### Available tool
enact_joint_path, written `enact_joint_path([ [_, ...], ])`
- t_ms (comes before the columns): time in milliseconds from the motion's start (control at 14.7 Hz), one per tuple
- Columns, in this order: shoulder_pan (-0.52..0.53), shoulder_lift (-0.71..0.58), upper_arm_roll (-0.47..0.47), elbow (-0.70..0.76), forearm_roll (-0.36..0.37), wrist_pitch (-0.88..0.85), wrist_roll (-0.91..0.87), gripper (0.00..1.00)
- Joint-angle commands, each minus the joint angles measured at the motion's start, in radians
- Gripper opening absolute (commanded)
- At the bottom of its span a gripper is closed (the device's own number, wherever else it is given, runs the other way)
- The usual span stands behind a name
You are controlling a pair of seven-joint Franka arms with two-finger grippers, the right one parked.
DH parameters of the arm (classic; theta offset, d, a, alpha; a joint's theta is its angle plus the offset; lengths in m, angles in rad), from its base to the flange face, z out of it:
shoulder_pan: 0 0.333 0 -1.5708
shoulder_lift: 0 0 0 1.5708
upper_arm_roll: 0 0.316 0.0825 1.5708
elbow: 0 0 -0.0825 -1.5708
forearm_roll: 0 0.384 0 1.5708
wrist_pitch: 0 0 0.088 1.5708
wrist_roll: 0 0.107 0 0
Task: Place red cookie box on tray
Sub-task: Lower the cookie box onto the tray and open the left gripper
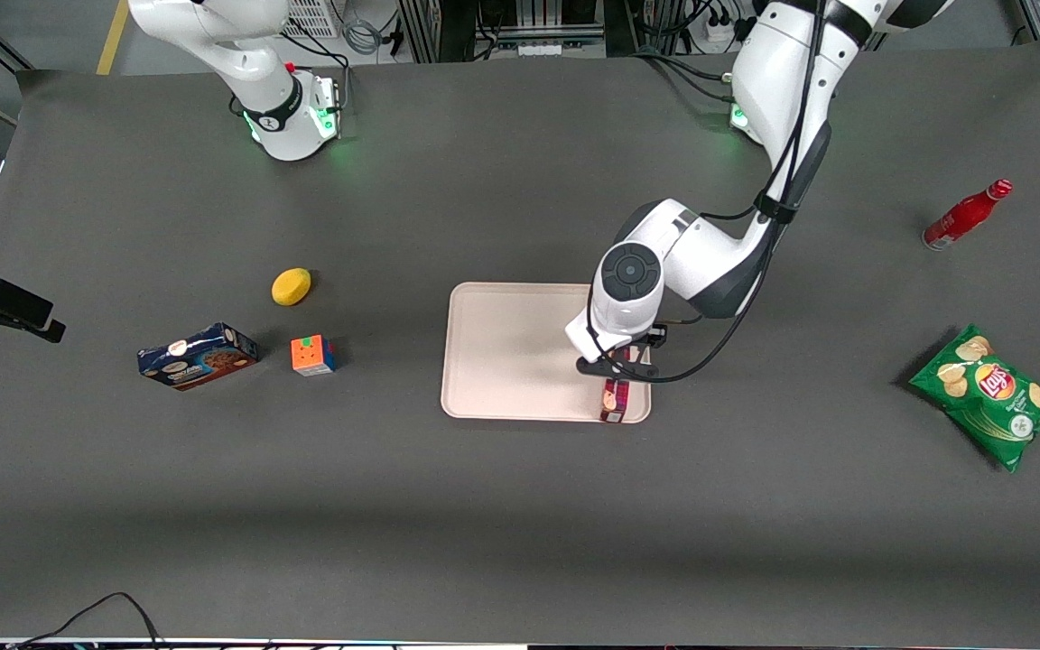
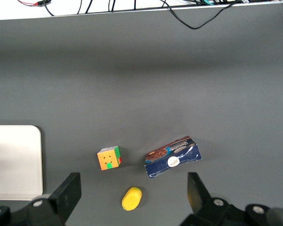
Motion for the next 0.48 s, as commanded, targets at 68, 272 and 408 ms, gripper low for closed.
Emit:
enact_joint_path([
  [68,-0.006,-0.052,0.052,0.02,-0.002,-0.017,-0.021,1.0],
  [272,0.04,-0.105,0.069,0.05,-0.008,-0.024,-0.022,1.0],
  [408,0.06,-0.139,0.097,0.086,-0.022,-0.08,-0.012,1.0],
])
